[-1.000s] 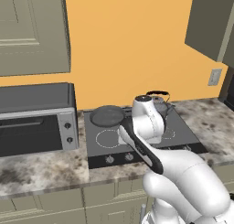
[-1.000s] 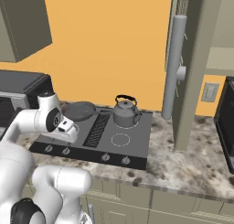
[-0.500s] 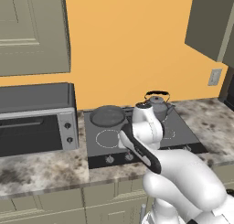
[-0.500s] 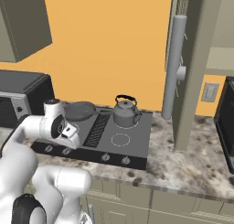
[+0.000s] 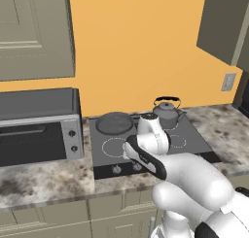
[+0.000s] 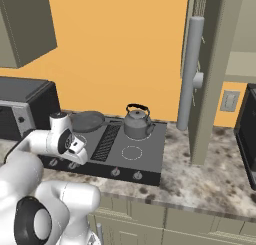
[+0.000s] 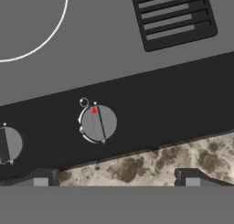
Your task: Pick the pan from the cabinet and place it on the stove. Then turn on the stove burner for the pan.
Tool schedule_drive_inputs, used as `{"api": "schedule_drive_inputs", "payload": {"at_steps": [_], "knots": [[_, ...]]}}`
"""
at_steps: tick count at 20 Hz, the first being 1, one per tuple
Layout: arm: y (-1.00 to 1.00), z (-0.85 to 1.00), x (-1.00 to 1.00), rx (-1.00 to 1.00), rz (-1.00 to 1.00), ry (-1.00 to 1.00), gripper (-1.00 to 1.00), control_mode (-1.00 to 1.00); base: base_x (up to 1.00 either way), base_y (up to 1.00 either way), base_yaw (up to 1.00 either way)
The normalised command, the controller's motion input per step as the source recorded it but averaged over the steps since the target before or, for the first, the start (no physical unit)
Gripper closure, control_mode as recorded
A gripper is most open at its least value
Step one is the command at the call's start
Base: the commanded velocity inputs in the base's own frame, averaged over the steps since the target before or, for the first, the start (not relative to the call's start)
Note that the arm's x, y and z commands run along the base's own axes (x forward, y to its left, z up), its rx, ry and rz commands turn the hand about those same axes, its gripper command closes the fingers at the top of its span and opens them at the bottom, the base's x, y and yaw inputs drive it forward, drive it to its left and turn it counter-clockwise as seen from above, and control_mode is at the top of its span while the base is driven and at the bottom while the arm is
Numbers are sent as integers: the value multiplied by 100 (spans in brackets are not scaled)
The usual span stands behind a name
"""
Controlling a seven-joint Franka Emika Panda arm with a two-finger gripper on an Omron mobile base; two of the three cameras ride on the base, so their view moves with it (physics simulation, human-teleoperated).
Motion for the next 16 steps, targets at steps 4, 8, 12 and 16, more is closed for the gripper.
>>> {"api": "schedule_drive_inputs", "payload": {"at_steps": [4, 8, 12, 16], "knots": [[6, -15, 6, 0, 0, 0, -100, -100, 0, 0, 0], [0, -20, 2, 0, 2, 0, -100, -100, 0, 0, 0], [0, -16, 7, 0, 2, 0, -100, -100, 0, 0, 0], [4, -14, 15, 0, 2, 0, -100, -100, 0, 0, 0]]}}
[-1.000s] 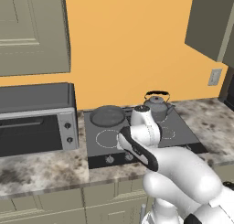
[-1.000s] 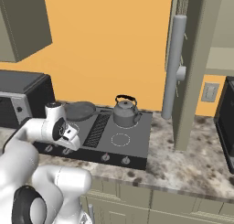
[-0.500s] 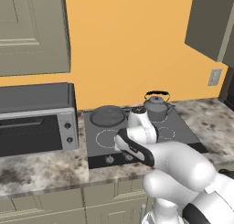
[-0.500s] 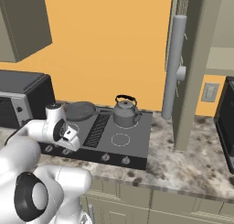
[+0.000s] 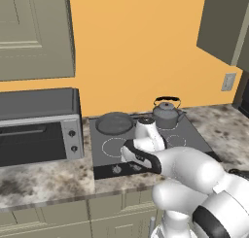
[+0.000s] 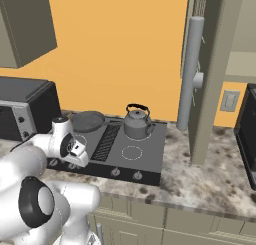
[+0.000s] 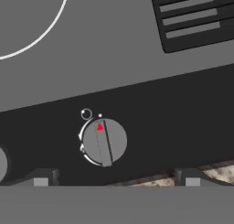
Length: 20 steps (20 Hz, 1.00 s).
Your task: Pick the pan from the cabinet and place it on the stove. Then turn on the stove burner for the pan.
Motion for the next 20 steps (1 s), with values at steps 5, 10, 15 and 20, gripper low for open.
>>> {"api": "schedule_drive_inputs", "payload": {"at_steps": [5, 10, 15, 20], "knots": [[9, -17, 12, 0, 2, 0, -100, -100, 0, 0, 0], [10, -20, 11, 0, 2, 0, -100, -100, 0, 0, 0], [4, -26, 12, 0, 3, 0, -100, -100, 0, 0, 0], [0, -29, 1, 0, 4, 0, 100, -100, 0, 0, 0]]}}
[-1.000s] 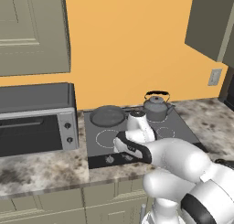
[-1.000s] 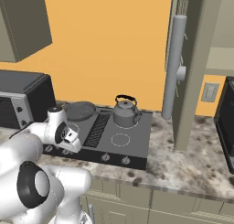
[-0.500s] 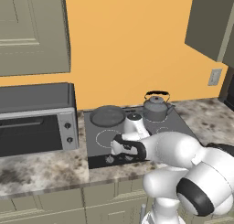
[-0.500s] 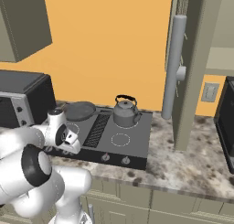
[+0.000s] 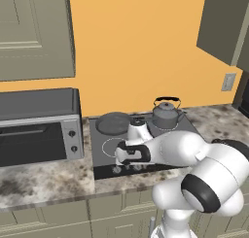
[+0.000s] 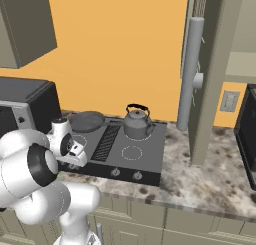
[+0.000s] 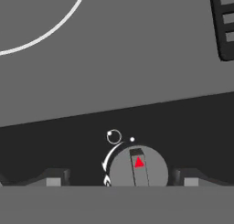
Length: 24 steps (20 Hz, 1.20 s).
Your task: Pick the pan from the cabinet and place it on the stove. Then turn on the stove burner for the pan.
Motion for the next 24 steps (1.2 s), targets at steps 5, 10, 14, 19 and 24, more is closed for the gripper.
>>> {"api": "schedule_drive_inputs", "payload": {"at_steps": [5, 10, 14, 19, 24], "knots": [[0, -34, -1, 1, 3, -5, 100, -100, 0, 0, 0], [-14, -42, -38, 8, 1, -14, 100, -100, 0, 0, 0], [-32, -49, -56, 14, 0, -16, 100, -100, 0, 0, 0], [-3, -21, -13, 1, 1, -1, 100, -100, 0, 0, 0], [-15, -23, -12, 0, 19, -12, 100, -100, 0, 0, 0]]}}
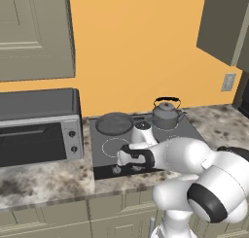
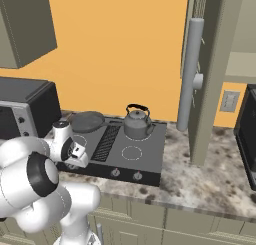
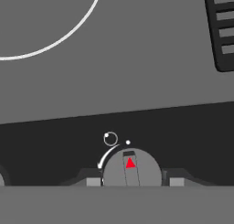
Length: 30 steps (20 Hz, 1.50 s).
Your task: Pick the pan from the cabinet and place it on the stove. Then turn on the stove burner for the pan.
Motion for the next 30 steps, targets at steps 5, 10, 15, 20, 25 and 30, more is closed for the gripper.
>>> {"api": "schedule_drive_inputs", "payload": {"at_steps": [5, 10, 15, 20, 25, 30], "knots": [[-2, -32, -41, -1, 25, -9, 100, -100, 0, 0, 0], [0, -52, -39, -2, 31, -4, 100, -100, 0, 0, 0], [0, -55, -48, -1, 38, -2, 100, -100, 0, 0, 0], [0, -57, -49, 0, 40, -2, 100, -100, 0, 0, 0], [0, -63, -47, 0, 40, -2, 100, -100, 0, 0, 0], [0, -65, -47, 0, 40, -5, 100, -100, 0, 0, 0]]}}
